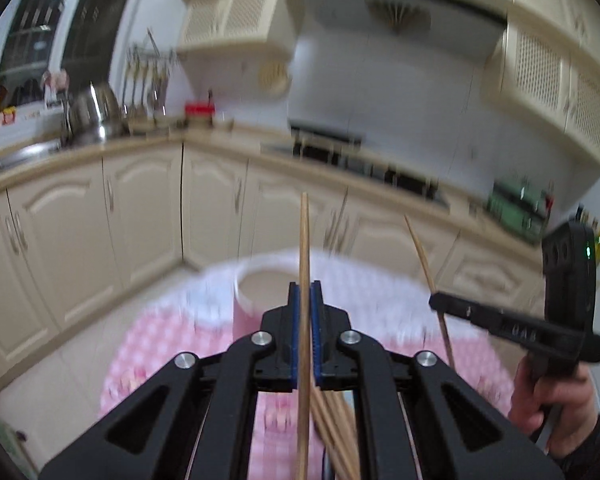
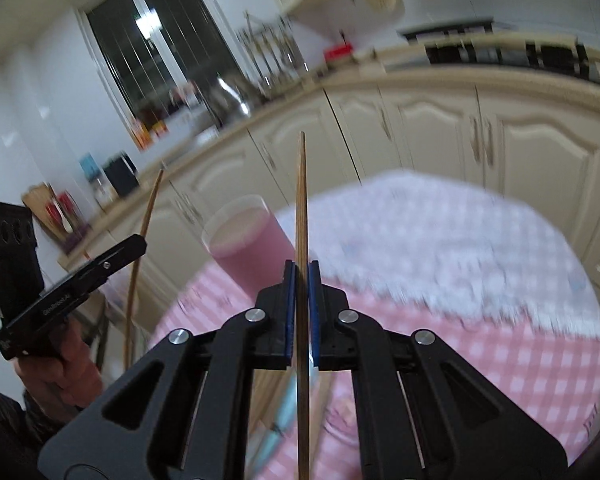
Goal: Organize utensils
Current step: 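Lift the chopstick with the right tool and drop it into the pink cup, then lower the right tool to the chopstick pile and grasp another chopstick, then carry the chopstick with the right tool and drop it into the pink cup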
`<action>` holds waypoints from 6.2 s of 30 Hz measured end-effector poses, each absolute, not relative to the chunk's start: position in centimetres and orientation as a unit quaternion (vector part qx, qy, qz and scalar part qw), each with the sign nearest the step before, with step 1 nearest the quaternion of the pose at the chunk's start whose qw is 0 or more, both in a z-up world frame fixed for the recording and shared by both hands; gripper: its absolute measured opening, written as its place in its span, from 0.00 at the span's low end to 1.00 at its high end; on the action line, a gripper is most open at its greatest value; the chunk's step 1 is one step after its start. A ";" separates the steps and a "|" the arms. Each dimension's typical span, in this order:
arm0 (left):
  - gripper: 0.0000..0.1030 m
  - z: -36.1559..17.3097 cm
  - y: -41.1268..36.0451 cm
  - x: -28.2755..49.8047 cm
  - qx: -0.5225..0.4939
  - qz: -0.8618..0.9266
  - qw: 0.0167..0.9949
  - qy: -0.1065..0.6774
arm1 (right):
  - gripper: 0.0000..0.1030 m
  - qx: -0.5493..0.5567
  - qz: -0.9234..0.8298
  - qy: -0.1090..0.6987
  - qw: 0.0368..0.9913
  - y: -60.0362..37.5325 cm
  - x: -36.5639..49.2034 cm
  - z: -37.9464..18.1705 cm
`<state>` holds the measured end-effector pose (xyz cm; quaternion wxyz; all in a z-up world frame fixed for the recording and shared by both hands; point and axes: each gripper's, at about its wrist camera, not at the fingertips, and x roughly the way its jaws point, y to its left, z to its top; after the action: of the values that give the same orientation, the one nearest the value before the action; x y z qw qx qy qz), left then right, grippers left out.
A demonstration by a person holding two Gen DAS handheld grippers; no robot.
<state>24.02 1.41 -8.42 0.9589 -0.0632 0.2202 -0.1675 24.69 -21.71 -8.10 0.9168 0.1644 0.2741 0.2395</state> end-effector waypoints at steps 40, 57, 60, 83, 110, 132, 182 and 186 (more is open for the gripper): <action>0.77 -6.9 3.1 33.7 -0.128 -0.092 0.985 0.073 | 0.77 0.176 0.177 0.199 0.948 -15.6 34.7 -5.2; 0.95 -4.6 3.6 26.6 -0.072 -0.047 0.989 0.118 | 0.94 0.184 0.110 0.226 0.950 -20.6 28.8 -4.1; 0.95 -4.4 3.4 25.6 -0.058 -0.039 0.989 0.133 | 0.94 0.174 0.097 0.236 0.951 -21.2 27.9 -3.9; 0.95 -8.7 1.4 22.1 0.011 -0.035 0.970 0.240 | 0.94 0.110 0.063 0.339 0.932 -23.2 21.9 -8.6; 0.95 -20.0 -1.5 24.6 0.056 -0.074 0.908 0.409 | 0.65 0.007 0.111 0.475 0.873 -18.8 22.9 -18.0; 0.49 -22.4 -3.1 25.3 0.046 -0.114 0.883 0.453 | 0.37 -0.032 0.138 0.499 0.855 -16.8 24.5 -19.1; 0.05 -15.8 0.3 23.3 0.009 -0.184 0.915 0.359 | 0.05 0.129 0.207 0.350 0.904 -21.7 21.2 -13.2; 0.05 -13.4 0.7 22.8 -0.020 -0.189 0.935 0.301 | 0.05 0.156 0.211 0.311 0.914 -22.3 20.9 -11.9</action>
<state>22.84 0.68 -13.37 0.9346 -0.0202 0.3010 -0.1887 20.89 -22.26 -11.87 0.9135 0.1563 0.3110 0.2106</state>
